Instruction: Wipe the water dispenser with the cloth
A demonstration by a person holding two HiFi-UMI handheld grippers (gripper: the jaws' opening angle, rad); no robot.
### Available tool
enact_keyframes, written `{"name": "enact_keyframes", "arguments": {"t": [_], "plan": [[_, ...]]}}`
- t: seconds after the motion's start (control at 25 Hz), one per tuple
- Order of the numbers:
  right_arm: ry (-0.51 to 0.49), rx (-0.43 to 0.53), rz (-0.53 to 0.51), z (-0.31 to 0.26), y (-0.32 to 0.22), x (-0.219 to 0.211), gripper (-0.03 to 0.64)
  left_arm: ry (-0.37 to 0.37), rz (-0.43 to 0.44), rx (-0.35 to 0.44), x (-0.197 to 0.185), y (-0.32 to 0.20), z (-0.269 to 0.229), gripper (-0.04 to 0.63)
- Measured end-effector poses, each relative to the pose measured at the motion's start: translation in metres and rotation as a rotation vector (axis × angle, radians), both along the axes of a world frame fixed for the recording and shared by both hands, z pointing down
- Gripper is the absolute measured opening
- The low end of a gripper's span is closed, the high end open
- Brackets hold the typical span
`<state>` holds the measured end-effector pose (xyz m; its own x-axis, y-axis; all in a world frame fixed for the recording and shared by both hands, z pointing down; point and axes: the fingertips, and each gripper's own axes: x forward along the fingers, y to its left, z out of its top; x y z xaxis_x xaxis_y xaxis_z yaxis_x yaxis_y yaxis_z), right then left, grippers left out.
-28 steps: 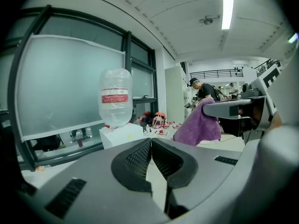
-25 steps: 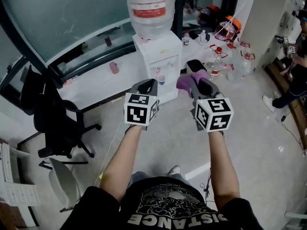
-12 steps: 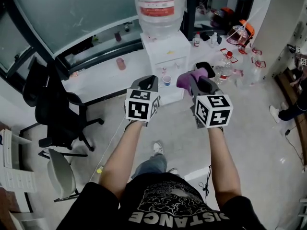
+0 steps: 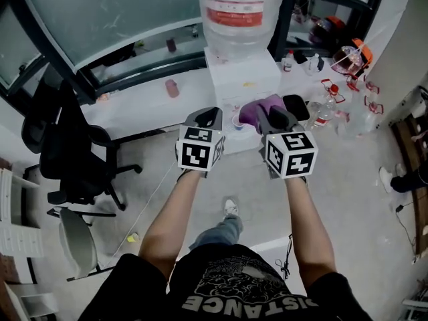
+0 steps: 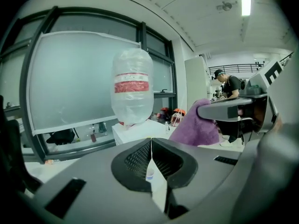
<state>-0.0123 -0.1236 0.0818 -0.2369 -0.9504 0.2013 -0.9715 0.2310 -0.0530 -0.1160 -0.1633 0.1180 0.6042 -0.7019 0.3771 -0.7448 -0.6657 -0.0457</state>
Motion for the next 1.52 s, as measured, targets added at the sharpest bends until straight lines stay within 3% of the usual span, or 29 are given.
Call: {"name": "enact_keyframes", "arguments": {"t": [0.36, 0.6, 0.96, 1.08, 1.52], "plan": [[-0.061, -0.073, -0.093, 0.048, -0.121, -0.012, 0.032, -0.008, -0.066, -0.035, 0.007, -0.098, 0.03, 0.026], [-0.117, -0.16, -0.144, 0.098, -0.168, -0.042, 0.032, -0.017, -0.105, -0.074, -0.004, -0.139, 0.058, 0.026], [-0.214, -0.175, -0.154, 0.142, -0.208, -0.06, 0.032, -0.048, -0.132, -0.088, -0.006, -0.155, 0.092, 0.026], [-0.235, -0.177, -0.175, 0.146, -0.214, -0.062, 0.032, -0.036, -0.177, -0.097, -0.008, -0.156, 0.101, 0.026], [-0.24, -0.15, -0.229, 0.143, -0.211, -0.006, 0.032, -0.023, -0.277, -0.087, 0.035, -0.154, 0.111, 0.026]]}}
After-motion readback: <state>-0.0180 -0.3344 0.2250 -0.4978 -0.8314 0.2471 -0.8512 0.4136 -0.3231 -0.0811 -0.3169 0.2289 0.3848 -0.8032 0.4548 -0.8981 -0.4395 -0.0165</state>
